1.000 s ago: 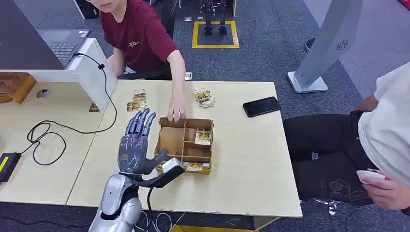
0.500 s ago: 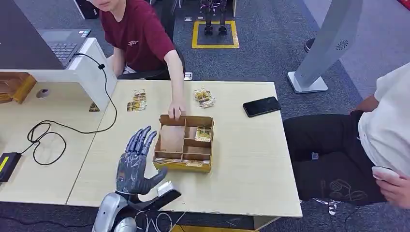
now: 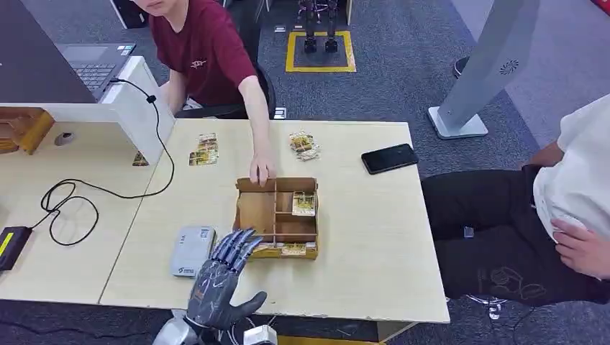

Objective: Pass the card to the sensor for recognition and then transmit it.

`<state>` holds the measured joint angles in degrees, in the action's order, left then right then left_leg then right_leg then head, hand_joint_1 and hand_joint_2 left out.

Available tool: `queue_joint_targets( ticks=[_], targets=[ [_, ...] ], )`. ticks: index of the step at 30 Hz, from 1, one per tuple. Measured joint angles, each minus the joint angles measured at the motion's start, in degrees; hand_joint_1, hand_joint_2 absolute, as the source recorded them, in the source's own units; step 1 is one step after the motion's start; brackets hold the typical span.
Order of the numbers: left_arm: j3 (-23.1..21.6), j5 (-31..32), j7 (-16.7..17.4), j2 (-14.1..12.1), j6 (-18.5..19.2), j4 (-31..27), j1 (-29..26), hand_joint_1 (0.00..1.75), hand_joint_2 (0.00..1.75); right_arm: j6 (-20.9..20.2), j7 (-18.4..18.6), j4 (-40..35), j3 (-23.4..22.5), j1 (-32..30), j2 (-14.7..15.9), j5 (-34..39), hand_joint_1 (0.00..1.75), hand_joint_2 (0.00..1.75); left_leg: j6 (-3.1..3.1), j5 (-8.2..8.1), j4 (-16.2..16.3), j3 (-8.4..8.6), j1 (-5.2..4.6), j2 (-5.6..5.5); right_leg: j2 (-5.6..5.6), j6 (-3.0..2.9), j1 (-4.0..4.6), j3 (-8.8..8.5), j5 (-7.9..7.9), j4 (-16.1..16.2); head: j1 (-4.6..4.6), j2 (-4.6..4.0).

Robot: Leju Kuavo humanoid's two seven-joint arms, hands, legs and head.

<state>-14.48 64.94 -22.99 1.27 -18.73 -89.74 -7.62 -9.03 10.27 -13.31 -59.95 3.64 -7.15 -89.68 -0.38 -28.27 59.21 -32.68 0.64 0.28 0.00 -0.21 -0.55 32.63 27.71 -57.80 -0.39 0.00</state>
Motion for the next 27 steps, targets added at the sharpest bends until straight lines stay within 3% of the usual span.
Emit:
queue_joint_targets(
  ticks=[13,23,27],
  targets=[
    [-11.8,5.8,1.6,0.1,-1.9,0.2,2.4,0.00,1.75,-0.5,0.1,0.0,0.1,0.0,0.0,0.0,0.00,0.00,0.01,-0.01,0.0,0.00,0.00,0.00,-0.03,0.00,0.00,-0.01,-0.01,0.0,0.00,0.00],
    [-15.4,8.9,3.3,0.0,-3.0,2.1,5.6,0.00,1.75,-0.4,0.1,0.0,0.6,0.0,0.0,0.0,0.00,0.00,0.01,-0.01,0.0,0.01,0.00,0.00,-0.03,0.00,0.00,-0.01,0.00,0.0,-0.02,0.00],
    [-16.4,12.8,6.9,-0.1,-4.4,3.1,6.7,0.00,1.75,-0.5,0.3,0.0,1.2,0.0,0.0,0.0,0.00,0.00,0.01,-0.01,0.0,0.00,0.00,-0.01,-0.03,0.00,0.00,-0.01,0.00,0.0,-0.02,0.00]
  ],
)
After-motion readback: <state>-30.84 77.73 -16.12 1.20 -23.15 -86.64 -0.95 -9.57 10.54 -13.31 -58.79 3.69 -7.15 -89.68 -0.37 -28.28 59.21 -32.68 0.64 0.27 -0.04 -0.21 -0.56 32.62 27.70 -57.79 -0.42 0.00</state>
